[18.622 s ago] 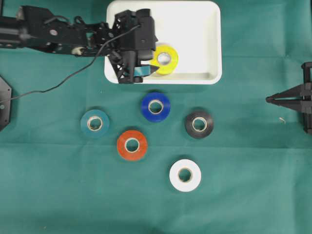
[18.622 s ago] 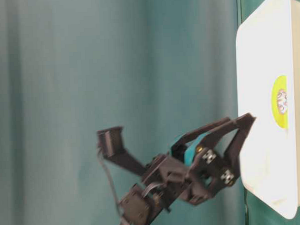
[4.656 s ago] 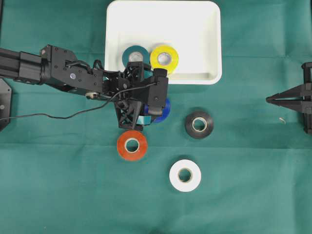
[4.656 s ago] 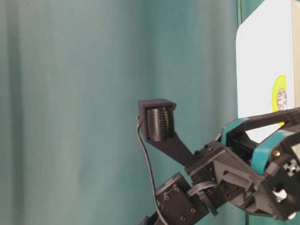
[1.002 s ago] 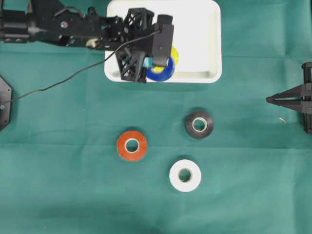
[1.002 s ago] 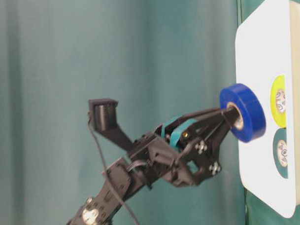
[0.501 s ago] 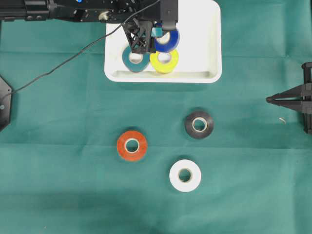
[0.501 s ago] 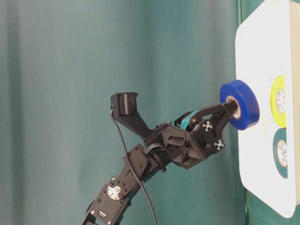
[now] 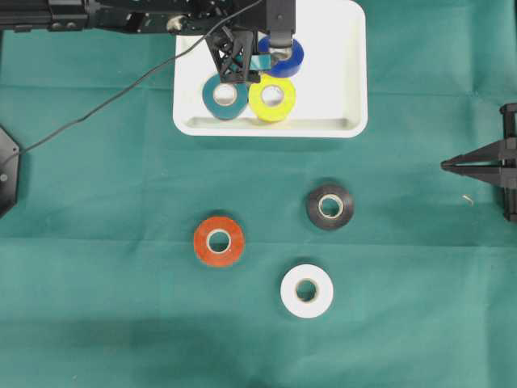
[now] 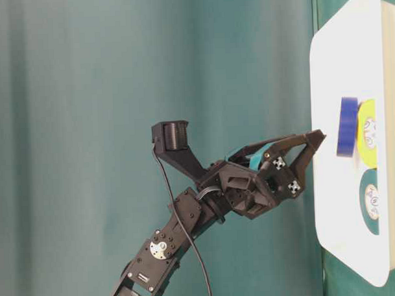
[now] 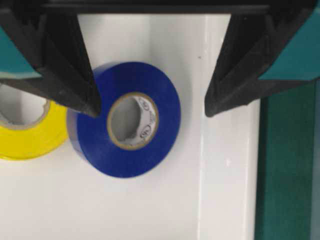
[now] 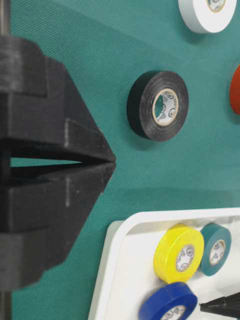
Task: Put the tape into the white case with the left arm.
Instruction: 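Open the left gripper to release the blue tape in the case, then withdraw the left gripper from the case toward the table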
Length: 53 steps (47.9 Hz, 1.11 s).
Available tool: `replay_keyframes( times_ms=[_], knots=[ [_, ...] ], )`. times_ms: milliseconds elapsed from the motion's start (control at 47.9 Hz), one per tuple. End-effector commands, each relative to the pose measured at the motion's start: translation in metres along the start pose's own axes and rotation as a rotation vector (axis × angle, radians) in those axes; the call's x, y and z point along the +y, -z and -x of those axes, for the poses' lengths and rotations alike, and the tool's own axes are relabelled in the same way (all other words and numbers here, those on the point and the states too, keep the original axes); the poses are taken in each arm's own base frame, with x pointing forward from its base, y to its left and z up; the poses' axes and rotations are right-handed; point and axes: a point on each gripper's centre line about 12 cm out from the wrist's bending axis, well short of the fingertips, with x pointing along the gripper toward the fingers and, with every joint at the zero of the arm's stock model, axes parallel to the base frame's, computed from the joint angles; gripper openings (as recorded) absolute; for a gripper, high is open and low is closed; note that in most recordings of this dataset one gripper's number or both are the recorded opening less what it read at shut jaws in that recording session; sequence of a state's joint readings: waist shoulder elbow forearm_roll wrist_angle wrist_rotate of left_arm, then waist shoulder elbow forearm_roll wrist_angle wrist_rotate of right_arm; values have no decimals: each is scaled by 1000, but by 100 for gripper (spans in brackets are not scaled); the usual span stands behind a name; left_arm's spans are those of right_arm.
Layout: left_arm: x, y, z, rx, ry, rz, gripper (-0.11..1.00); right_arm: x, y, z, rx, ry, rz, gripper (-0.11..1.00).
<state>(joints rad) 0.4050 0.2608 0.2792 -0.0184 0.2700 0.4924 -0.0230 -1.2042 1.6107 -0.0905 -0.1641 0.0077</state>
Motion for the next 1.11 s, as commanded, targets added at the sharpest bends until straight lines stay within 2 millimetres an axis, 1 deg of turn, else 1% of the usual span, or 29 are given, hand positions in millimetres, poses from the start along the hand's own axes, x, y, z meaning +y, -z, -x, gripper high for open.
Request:
replay_keyframes(
  times_ms=[0, 230, 376, 480, 647, 689, 981, 1086],
  knots=[
    [10, -15, 11, -48, -27, 7, 84, 0, -4, -1, -12, 2, 0, -9],
    [7, -13, 18, -50, -26, 11, 84, 0, -4, -1, -12, 2, 0, -9],
    [-3, -14, 30, -59, -13, 5, 84, -1, -5, -1, -14, 2, 0, -9],
    [-20, -17, 44, -74, 9, -12, 84, 0, -5, -1, -14, 2, 1, -9],
    [-51, -20, 65, -100, 55, -30, 84, 0, -5, -1, -14, 2, 1, -9],
    [-61, -23, 73, -115, 70, -33, 84, -1, -5, -1, -14, 2, 0, -9],
    [-116, -22, 108, -153, 166, -25, 83, 0, -4, -1, -12, 2, 0, -9],
    [-130, -22, 122, -173, 194, -23, 83, 0, -4, -1, -12, 2, 0, -9]
  ],
)
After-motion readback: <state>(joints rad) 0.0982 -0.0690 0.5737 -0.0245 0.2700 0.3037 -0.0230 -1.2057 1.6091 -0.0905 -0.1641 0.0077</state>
